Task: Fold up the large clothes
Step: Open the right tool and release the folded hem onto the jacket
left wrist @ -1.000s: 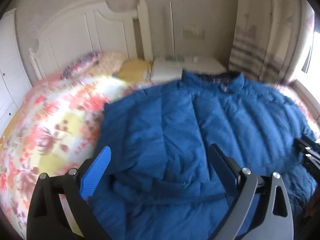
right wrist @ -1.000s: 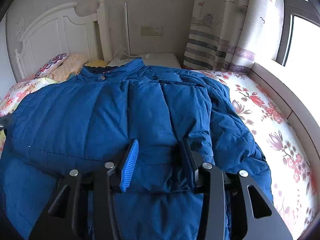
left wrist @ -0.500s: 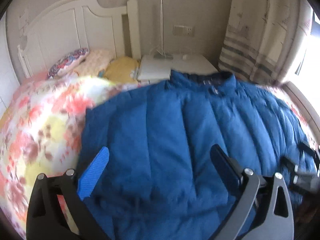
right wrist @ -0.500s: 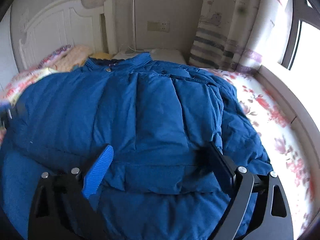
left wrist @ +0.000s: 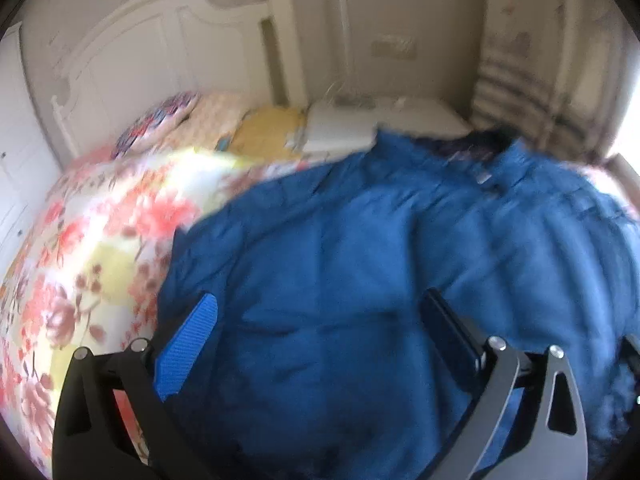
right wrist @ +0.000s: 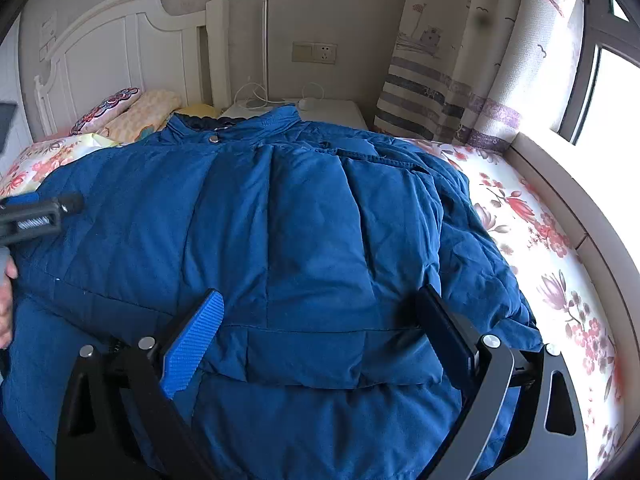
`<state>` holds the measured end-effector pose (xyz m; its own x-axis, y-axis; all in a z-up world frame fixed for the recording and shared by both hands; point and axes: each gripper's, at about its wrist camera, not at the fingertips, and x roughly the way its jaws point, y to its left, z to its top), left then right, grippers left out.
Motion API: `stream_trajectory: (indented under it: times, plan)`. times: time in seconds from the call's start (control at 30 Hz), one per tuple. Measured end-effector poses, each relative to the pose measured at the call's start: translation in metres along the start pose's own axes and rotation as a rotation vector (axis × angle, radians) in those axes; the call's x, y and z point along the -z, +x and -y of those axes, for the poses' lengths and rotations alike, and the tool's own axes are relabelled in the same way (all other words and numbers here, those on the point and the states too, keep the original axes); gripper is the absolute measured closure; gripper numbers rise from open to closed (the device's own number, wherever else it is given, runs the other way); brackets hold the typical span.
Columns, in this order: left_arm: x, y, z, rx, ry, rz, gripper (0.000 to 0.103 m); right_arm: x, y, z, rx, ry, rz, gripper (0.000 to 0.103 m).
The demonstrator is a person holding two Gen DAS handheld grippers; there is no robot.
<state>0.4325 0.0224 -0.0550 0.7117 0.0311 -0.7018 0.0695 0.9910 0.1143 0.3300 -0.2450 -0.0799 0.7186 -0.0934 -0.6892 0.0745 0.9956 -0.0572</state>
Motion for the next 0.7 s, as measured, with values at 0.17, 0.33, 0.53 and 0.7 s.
stream_trajectory:
  times: [0.17,0.33,0.53,0.7]
  plan:
    - [-0.021,0.017,0.015,-0.033,0.066,-0.053,0.002,0.0,0.0,0.0,-0.002,0.001,0.001,0.011]
    - [-0.017,0.042,0.006,0.022,0.004,-0.129,0.002,0.0,0.0,0.0,-0.001,0.002,0.0,0.011]
    - [0.014,-0.031,0.002,0.014,0.009,-0.014,0.002,0.0,0.0,0.0,0.001,-0.002,0.001,0.011]
    - [0.051,-0.041,-0.002,-0.024,0.033,-0.03,0.002,0.0,-0.002,0.0,0.006,-0.005,0.011,0.01]
